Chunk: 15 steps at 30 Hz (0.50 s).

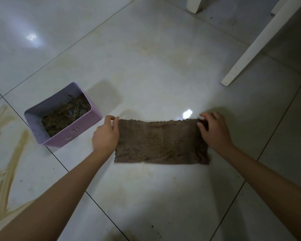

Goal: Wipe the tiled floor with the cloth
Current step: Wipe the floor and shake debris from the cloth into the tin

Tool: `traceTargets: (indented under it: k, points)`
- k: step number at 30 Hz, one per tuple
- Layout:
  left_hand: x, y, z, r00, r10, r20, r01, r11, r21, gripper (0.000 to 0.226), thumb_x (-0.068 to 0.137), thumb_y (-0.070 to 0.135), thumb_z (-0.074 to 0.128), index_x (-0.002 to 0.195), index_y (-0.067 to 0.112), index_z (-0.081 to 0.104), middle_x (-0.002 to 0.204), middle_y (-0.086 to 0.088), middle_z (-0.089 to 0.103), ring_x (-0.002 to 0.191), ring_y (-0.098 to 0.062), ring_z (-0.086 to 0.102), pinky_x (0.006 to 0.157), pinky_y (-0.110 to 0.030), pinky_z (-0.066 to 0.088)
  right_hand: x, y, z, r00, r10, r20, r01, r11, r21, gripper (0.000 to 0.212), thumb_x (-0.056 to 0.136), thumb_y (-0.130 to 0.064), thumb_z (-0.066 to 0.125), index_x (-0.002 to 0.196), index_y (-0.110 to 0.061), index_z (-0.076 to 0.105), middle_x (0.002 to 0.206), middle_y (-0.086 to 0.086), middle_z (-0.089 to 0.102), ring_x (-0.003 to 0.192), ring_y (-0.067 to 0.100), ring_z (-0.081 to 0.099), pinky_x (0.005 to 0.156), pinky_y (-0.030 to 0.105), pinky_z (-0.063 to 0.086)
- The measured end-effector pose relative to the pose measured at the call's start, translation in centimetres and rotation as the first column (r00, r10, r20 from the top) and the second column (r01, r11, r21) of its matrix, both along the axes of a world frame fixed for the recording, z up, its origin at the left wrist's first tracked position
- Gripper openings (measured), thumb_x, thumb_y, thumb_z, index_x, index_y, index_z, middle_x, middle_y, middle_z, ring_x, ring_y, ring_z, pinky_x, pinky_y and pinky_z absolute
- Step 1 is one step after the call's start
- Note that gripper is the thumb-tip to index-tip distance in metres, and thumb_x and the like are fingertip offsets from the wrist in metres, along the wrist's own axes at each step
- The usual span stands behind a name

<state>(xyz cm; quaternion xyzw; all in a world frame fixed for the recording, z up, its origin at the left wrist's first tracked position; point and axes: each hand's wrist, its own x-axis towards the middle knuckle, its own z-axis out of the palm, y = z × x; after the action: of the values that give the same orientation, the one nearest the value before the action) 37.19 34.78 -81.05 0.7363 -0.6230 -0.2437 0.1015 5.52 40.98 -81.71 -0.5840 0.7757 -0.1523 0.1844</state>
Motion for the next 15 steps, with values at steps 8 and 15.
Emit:
traceTargets:
  k: [8, 15]
  points:
    - [-0.1, 6.9, 1.6, 0.784, -0.565, 0.255, 0.614, 0.767, -0.188, 0.043, 0.079, 0.006, 0.072, 0.121, 0.009, 0.063, 0.092, -0.014, 0.055, 0.075, -0.033, 0.058, 0.051, -0.036, 0.049, 2.2, 5.1, 1.2, 0.990, -0.030, -0.137, 0.065, 0.964, 0.257, 0.062, 0.087, -0.044, 0.065, 0.128, -0.002, 0.045, 0.116, 0.019, 0.053, 0.104, 0.037, 0.055, 0.074, 0.036, 0.045]
    - [-0.3, 8.6, 0.5, 0.692, -0.646, 0.323, 0.703, 0.704, -0.100, 0.049, 0.067, 0.013, 0.084, 0.114, 0.014, 0.070, 0.096, -0.015, 0.061, 0.079, -0.031, 0.059, 0.051, -0.034, 0.052, 4.5, 4.3, 1.0, 0.937, -0.332, 0.109, 0.289, 0.912, 0.290, 0.051, 0.084, -0.018, 0.072, 0.123, 0.002, 0.046, 0.115, 0.020, 0.060, 0.107, 0.037, 0.057, 0.078, 0.032, 0.042]
